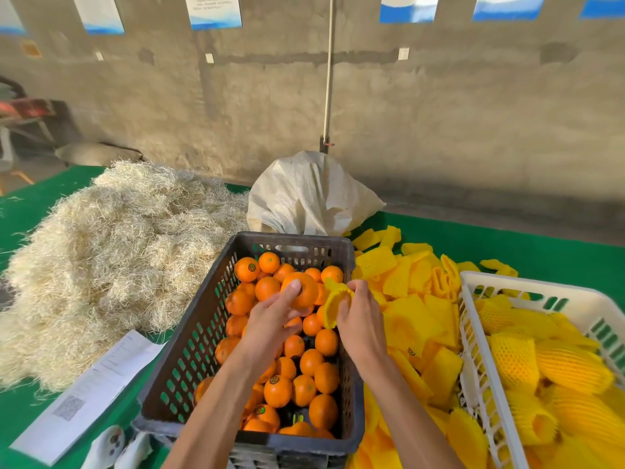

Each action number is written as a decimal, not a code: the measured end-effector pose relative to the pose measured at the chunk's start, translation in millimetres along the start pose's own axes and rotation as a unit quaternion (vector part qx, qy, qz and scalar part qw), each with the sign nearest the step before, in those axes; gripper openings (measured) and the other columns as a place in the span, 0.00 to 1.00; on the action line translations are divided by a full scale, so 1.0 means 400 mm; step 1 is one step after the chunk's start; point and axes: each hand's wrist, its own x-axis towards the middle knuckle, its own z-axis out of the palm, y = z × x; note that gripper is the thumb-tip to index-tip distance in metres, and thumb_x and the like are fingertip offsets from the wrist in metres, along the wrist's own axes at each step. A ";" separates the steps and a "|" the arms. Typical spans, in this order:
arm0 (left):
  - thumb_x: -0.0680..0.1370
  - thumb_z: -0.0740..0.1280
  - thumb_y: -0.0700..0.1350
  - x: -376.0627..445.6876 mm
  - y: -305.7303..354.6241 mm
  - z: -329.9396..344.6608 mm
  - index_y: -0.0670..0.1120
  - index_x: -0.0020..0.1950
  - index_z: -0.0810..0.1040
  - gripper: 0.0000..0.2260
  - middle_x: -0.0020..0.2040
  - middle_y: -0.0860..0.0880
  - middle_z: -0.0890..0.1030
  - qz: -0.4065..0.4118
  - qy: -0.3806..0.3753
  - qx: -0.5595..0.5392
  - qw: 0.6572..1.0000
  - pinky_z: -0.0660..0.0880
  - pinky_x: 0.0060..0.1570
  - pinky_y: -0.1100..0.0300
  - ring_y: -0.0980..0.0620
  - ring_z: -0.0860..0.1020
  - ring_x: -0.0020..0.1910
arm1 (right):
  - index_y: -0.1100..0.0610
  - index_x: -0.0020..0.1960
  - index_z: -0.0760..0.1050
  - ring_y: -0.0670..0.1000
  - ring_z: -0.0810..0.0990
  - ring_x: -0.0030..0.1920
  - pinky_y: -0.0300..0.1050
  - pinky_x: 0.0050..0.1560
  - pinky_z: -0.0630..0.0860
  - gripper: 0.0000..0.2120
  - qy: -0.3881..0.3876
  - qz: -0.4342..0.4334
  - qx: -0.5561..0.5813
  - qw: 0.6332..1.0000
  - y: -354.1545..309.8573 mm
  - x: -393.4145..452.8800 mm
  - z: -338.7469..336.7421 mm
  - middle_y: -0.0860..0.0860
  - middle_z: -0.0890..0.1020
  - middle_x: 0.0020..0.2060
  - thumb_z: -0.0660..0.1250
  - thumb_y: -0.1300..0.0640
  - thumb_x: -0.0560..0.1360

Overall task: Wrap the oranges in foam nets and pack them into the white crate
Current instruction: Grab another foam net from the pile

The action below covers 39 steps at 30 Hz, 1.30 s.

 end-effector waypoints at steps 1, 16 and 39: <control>0.75 0.73 0.65 -0.015 -0.001 0.012 0.50 0.68 0.81 0.27 0.62 0.47 0.85 -0.012 -0.026 -0.032 0.999 0.80 0.57 0.53 0.50 0.82 0.64 | 0.55 0.67 0.70 0.53 0.79 0.58 0.36 0.43 0.70 0.13 -0.003 -0.005 -0.004 1.000 -0.001 -0.001 -0.004 0.53 0.79 0.60 0.63 0.57 0.82; 0.72 0.75 0.66 -0.045 -0.038 0.072 0.49 0.73 0.76 0.34 0.65 0.44 0.83 -0.087 -0.061 -0.040 0.993 0.77 0.63 0.51 0.46 0.82 0.64 | 0.56 0.56 0.83 0.52 0.82 0.26 0.43 0.27 0.76 0.08 -0.144 0.042 0.165 0.975 0.053 -0.006 -0.085 0.51 0.83 0.32 0.66 0.59 0.81; 0.75 0.71 0.39 0.040 -0.032 0.384 0.51 0.44 0.80 0.07 0.35 0.47 0.81 0.054 0.009 0.306 0.951 0.79 0.36 0.47 0.50 0.78 0.33 | 0.49 0.67 0.77 0.43 0.76 0.55 0.31 0.44 0.77 0.16 0.122 -0.068 0.044 0.989 0.190 -0.114 -0.248 0.47 0.76 0.61 0.67 0.51 0.80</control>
